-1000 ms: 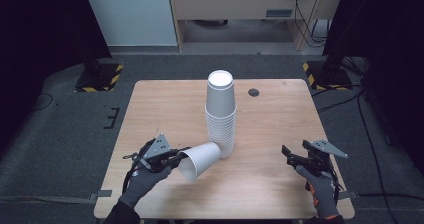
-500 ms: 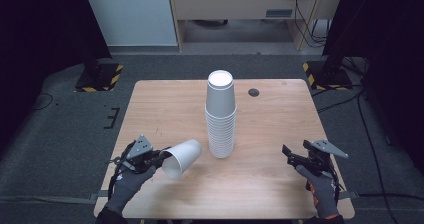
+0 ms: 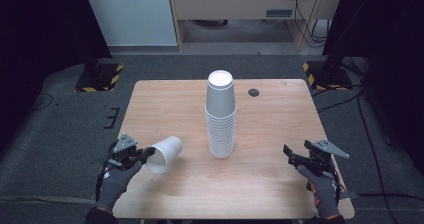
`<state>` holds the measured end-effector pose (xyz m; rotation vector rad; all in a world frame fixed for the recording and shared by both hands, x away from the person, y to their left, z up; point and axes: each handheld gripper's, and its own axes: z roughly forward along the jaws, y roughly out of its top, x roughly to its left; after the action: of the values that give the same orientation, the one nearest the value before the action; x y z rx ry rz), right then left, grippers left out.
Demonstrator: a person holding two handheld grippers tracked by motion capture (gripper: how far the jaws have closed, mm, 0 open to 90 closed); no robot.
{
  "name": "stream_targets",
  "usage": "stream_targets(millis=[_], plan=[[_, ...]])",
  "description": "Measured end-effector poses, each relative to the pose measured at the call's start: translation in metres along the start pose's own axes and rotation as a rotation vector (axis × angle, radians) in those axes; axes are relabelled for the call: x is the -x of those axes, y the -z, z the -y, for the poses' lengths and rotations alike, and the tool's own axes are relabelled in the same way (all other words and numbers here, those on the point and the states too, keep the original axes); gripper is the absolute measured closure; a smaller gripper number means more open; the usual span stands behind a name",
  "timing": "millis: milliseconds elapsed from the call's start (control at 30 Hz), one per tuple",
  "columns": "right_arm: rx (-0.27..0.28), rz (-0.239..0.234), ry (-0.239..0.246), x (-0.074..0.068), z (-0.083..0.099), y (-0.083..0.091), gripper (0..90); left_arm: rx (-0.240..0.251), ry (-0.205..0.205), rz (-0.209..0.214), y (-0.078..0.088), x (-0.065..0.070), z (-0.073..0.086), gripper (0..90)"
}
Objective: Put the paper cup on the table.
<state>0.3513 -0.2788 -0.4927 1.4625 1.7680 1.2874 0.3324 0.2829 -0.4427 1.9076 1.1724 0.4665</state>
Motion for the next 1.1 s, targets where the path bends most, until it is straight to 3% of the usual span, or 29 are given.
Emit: stream_targets(millis=[233,500,733,767,900,1100], plan=[[-0.002,0.003,-0.002,0.001,0.0,0.0,11.8,-0.066,0.062,-0.076,0.008,-0.017,0.0,87.6],[-0.005,0.002,-0.006,0.002,0.0,0.0,11.8,-0.129,0.096,-0.133,0.014,-0.03,-0.004,87.6],[-0.006,0.002,-0.005,0.002,0.001,0.0,11.8,-0.181,0.126,-0.156,0.015,-0.039,-0.009,87.6],[-0.005,0.001,-0.005,0.002,0.001,0.0,11.8,-0.214,0.137,-0.161,0.014,-0.041,-0.011,87.6],[-0.007,0.001,-0.004,0.003,0.001,0.0,11.7,-0.262,0.164,-0.173,0.013,-0.045,-0.013,87.6],[-0.008,0.001,-0.009,0.003,0.001,0.0,11.7,-0.32,0.196,-0.154,0.012,-0.047,-0.016,87.6]])
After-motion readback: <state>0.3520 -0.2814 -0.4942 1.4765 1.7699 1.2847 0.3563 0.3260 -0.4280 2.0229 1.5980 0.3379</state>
